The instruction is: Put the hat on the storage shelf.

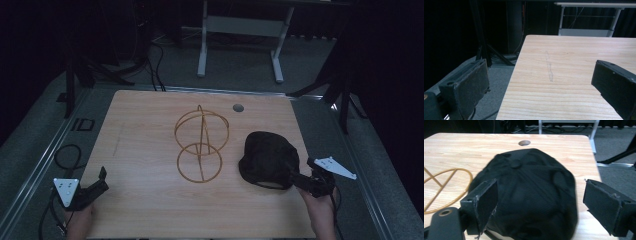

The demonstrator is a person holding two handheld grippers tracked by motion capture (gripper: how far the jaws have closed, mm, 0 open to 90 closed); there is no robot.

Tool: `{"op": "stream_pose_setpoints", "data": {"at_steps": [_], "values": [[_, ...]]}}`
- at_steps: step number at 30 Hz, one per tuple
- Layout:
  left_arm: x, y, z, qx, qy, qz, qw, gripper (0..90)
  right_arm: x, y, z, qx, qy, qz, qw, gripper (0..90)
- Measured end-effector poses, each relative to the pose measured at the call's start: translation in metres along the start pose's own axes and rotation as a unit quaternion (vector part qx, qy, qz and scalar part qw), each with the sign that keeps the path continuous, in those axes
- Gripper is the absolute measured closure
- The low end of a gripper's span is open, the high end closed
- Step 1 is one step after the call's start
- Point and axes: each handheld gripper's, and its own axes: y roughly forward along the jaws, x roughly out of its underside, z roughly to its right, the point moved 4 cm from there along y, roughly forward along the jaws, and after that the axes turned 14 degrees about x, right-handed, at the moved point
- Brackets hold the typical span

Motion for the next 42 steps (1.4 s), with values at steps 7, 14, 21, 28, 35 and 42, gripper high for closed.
{"op": "stream_pose_setpoints", "data": {"at_steps": [7,14,21,28,35,42], "values": [[0.0,0.001,0.001,0.003,0.002,-0.001,1.0,1.8,-0.005,0.015,-0.022,-0.011,-0.01,0.001,0.9999,12.1],[0.0,0.001,0.001,0.005,0.002,-0.002,1.0,1.8,-0.006,0.035,-0.036,0.005,-0.016,-0.008,0.9998,10.7],[0.0,0.001,0.001,0.007,0.002,-0.001,1.0,1.8,0.0,0.051,-0.042,0.039,-0.023,-0.027,0.9986,10.3],[0.0,0.001,0.002,0.009,0.005,-0.001,0.9999,1.8,0.013,0.06,-0.045,0.063,-0.052,-0.033,0.9961,20.8],[0.0,0.001,0.002,0.009,0.004,-0.001,0.9999,1.8,0.026,0.069,-0.043,0.047,-0.079,-0.071,0.9932,50.7],[0.0,0.001,0.002,0.009,0.002,0.0,1.0,1.8,0.035,0.077,-0.043,0.022,-0.075,-0.1,0.9919,52.5]]}}
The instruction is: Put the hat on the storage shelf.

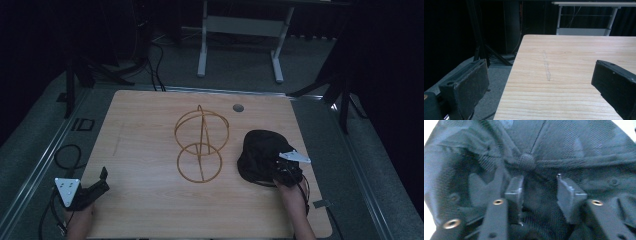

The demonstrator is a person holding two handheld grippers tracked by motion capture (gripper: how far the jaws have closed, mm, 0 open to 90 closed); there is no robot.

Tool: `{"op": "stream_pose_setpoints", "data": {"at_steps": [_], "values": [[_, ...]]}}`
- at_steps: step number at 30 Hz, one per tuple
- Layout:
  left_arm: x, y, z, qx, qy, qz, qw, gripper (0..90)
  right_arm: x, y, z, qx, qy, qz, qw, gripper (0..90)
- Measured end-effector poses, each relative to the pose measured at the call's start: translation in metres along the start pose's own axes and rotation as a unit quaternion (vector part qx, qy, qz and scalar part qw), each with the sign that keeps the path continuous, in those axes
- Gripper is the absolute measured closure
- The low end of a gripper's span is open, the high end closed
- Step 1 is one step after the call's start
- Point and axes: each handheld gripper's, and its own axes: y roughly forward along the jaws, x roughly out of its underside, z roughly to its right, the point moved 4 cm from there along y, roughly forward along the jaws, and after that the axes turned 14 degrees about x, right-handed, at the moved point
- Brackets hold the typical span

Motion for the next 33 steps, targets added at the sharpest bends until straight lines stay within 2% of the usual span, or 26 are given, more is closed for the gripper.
{"op": "stream_pose_setpoints", "data": {"at_steps": [2,3,9,12,14,15,16,17,18,21,24,27,29,30,31,32,33], "values": [[0.0,0.0,0.0,0.0,0.002,-0.001,1.0,1.8,0.0,-0.001,0.0,-0.016,0.019,0.003,0.9997,43.5],[0.0,0.0,0.0,0.0,0.002,-0.001,1.0,1.8,0.0,-0.002,-0.001,-0.023,0.026,0.003,0.9994,43.3],[0.0,0.0,0.0,0.001,0.002,-0.001,1.0,1.8,0.006,-0.001,-0.006,-0.03,0.013,-0.007,0.9995,37.6],[0.0,0.0,0.0,0.001,0.002,-0.002,1.0,1.8,0.011,0.005,-0.011,-0.017,-0.015,-0.016,0.9996,35.6],[0.0,0.0,0.0,0.001,0.002,-0.002,1.0,1.8,0.011,0.005,-0.012,-0.012,-0.022,-0.017,0.9995,35.6],[0.0,0.0,0.0,0.001,0.002,-0.002,1.0,1.8,0.011,0.006,-0.014,-0.007,-0.033,-0.022,0.9992,35.6],[0.0,0.0,0.0,0.001,0.002,-0.002,1.0,1.8,0.013,0.009,-0.018,0.005,-0.066,-0.04,0.997,37.8],[0.0,0.0,0.001,0.001,0.002,-0.003,1.0,1.8,0.015,0.012,-0.02,0.015,-0.085,-0.048,0.9951,38.2],[0.0,0.0,0.001,0.001,0.003,-0.003,1.0,1.8,0.015,0.013,-0.022,0.022,-0.095,-0.046,0.9942,38.6],[0.0,0.0,0.001,0.001,0.003,-0.003,1.0,1.8,0.012,0.014,-0.022,0.017,-0.085,-0.058,0.9946,45.4],[0.0,0.0,0.001,0.001,0.004,-0.003,1.0,1.8,0.011,0.016,-0.019,-0.009,-0.066,-0.068,0.9955,54.6],[0.0,0.0,0.001,0.001,0.004,-0.003,1.0,1.8,0.01,0.018,-0.016,-0.034,-0.053,-0.08,0.9948,66.9],[0.0,0.0,0.001,0.001,0.004,-0.003,1.0,1.8,0.009,0.019,-0.014,-0.038,-0.057,-0.08,0.9945,73.7],[0.0,0.0,0.001,0.001,0.004,-0.003,1.0,1.8,0.009,0.019,-0.014,-0.038,-0.057,-0.08,0.9945,73.7],[0.0,0.0,0.001,0.001,0.004,-0.004,1.0,1.8,0.009,0.019,-0.012,-0.045,-0.052,-0.079,0.9945,81.2],[0.0,0.0,0.001,0.001,0.004,-0.004,1.0,1.8,0.009,0.019,-0.012,-0.045,-0.052,-0.079,0.9945,81.2],[0.0,0.0,0.001,0.001,0.004,-0.004,1.0,1.8,0.009,0.018,-0.01,-0.041,-0.051,-0.075,0.9951,88.0]]}}
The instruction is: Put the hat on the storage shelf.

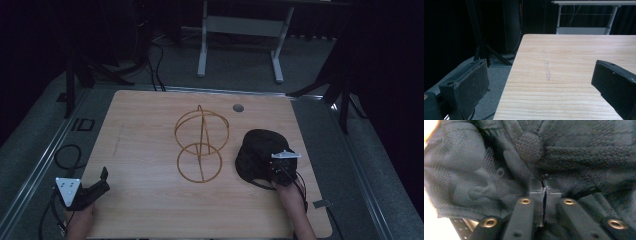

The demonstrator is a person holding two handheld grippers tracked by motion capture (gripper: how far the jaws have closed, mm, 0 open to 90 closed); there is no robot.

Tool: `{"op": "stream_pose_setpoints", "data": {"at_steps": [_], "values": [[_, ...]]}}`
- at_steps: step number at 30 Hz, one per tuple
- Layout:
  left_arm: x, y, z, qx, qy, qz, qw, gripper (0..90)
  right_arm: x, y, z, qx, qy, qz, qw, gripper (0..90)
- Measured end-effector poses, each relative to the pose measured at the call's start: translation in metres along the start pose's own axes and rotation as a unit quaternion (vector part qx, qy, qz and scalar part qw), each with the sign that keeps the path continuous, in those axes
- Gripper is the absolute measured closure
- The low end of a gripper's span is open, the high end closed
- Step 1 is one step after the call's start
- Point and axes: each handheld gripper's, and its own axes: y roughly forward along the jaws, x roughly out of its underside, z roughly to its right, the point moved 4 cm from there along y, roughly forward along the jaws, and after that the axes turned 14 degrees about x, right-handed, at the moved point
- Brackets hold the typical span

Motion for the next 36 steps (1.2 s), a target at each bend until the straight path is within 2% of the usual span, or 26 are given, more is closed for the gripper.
{"op": "stream_pose_setpoints", "data": {"at_steps": [3,4,5,6,7,9,10,12,16,19,20,21,22,25,26,27,30,31,34,36], "values": [[0.0,0.0,0.0,-0.001,-0.001,0.002,1.0,1.8,0.001,-0.002,0.0,0.003,-0.002,0.012,0.9999,88.9],[0.0,0.0,0.0,-0.001,-0.002,0.001,1.0,1.8,-0.001,-0.01,0.003,0.01,-0.001,0.036,0.9993,89.1],[0.0,0.0,0.0,-0.001,-0.002,0.001,1.0,1.8,-0.001,-0.01,0.003,0.01,-0.001,0.036,0.9993,89.1],[0.0,0.0,0.0,-0.001,-0.001,0.0,1.0,1.8,-0.004,-0.019,0.007,0.016,0.008,0.055,0.9983,89.3],[0.0,0.0,0.0,-0.001,-0.001,0.0,1.0,1.8,-0.004,-0.019,0.007,0.016,0.008,0.055,0.9983,89.3],[0.0,0.0,0.0,0.0,0.0,0.0,1.0,1.8,-0.008,-0.031,0.012,0.03,0.01,0.08,0.9963,89.3],[0.0,0.0,0.0,0.0,-0.001,0.0,1.0,1.8,-0.011,-0.039,0.014,0.03,0.01,0.098,0.9947,89.3],[0.0,0.0,0.0,-0.001,-0.001,0.002,1.0,1.8,-0.012,-0.042,0.015,0.032,0.009,0.102,0.9943,89.3],[0.0,0.0,0.0,-0.001,-0.001,0.0,1.0,1.8,-0.017,-0.059,0.02,0.028,0.014,0.127,0.9914,89.3],[0.0,0.0,0.0,-0.001,-0.001,0.0,1.0,1.8,-0.019,-0.064,0.023,0.03,0.016,0.135,0.9903,89.3],[0.0,0.0,0.0,-0.001,-0.001,0.001,1.0,1.8,-0.021,-0.07,0.026,0.036,0.015,0.145,0.9886,89.4],[0.0,0.0,0.0,-0.001,-0.001,0.001,1.0,1.8,-0.021,-0.07,0.026,0.036,0.015,0.145,0.9886,89.4],[0.0,0.0,0.0,-0.001,-0.001,0.0,1.0,1.8,-0.023,-0.076,0.029,0.036,0.02,0.154,0.9872,89.4],[0.0,0.0,0.0,-0.001,-0.001,0.0,1.0,1.8,-0.025,-0.082,0.031,0.035,0.023,0.163,0.9858,89.4],[0.0,0.0,0.0,-0.001,-0.001,0.0,1.0,1.8,-0.028,-0.089,0.033,0.039,0.024,0.172,0.9841,89.4],[0.0,0.0,0.0,-0.001,-0.001,0.0,1.0,1.8,-0.028,-0.089,0.033,0.039,0.024,0.172,0.9841,89.4],[0.0,0.0,0.0,-0.001,-0.002,0.001,1.0,1.8,-0.035,-0.104,0.036,0.037,0.027,0.192,0.9803,89.3],[0.0,0.0,0.0,-0.001,-0.002,0.001,1.0,1.8,-0.035,-0.104,0.036,0.037,0.027,0.192,0.9803,89.3],[0.0,0.0,0.0,-0.001,-0.002,0.001,1.0,1.8,-0.042,-0.116,0.038,0.038,0.027,0.209,0.9767,89.4],[0.0,0.0,0.0,-0.002,-0.002,0.001,1.0,1.8,-0.043,-0.119,0.038,0.039,0.026,0.213,0.9759,89.4]]}}
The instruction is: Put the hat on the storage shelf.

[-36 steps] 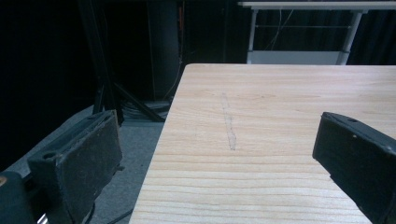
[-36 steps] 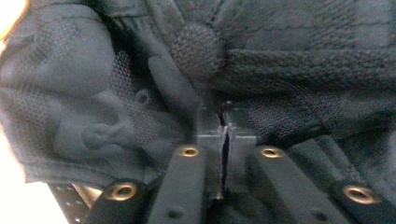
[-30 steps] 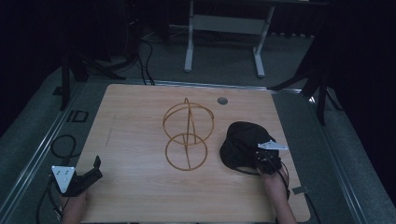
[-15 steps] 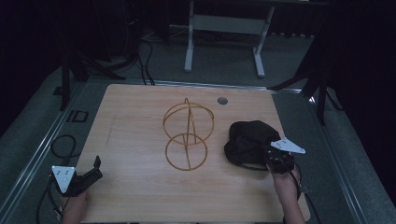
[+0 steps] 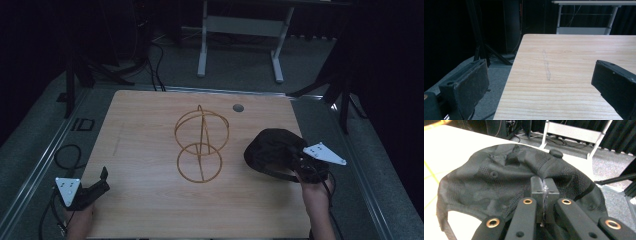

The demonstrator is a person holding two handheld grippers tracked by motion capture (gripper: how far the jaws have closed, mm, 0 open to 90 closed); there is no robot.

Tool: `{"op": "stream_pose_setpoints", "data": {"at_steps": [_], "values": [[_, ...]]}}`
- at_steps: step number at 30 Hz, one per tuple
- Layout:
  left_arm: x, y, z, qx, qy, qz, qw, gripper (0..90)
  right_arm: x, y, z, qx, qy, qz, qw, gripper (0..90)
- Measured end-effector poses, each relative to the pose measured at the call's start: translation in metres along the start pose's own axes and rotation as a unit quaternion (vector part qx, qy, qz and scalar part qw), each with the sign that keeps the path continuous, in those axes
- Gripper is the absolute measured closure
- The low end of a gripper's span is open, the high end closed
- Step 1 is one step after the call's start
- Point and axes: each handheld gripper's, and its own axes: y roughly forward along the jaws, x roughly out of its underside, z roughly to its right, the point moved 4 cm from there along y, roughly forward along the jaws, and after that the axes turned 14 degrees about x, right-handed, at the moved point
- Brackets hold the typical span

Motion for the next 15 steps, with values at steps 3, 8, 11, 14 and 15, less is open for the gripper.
{"op": "stream_pose_setpoints", "data": {"at_steps": [3,8,11,14,15], "values": [[0.0,0.0,0.0,0.0,0.0,0.0,1.0,1.8,-0.008,-0.006,0.0,0.0,-0.004,0.013,0.9999,89.4],[0.0,0.0,0.0,0.001,0.0,0.0,1.0,1.8,-0.027,-0.018,0.005,0.002,0.0,0.038,0.9993,89.4],[0.0,0.0,0.0,0.0,-0.001,0.0,1.0,1.8,-0.034,-0.022,0.006,0.005,-0.003,0.046,0.9989,89.4],[0.0,0.0,0.0,0.0,-0.001,-0.001,1.0,1.8,-0.051,-0.028,0.011,0.008,-0.002,0.063,0.998,89.4],[0.0,0.0,0.0,0.0,-0.001,-0.002,1.0,1.8,-0.051,-0.028,0.011,0.008,-0.002,0.063,0.998,89.4]]}}
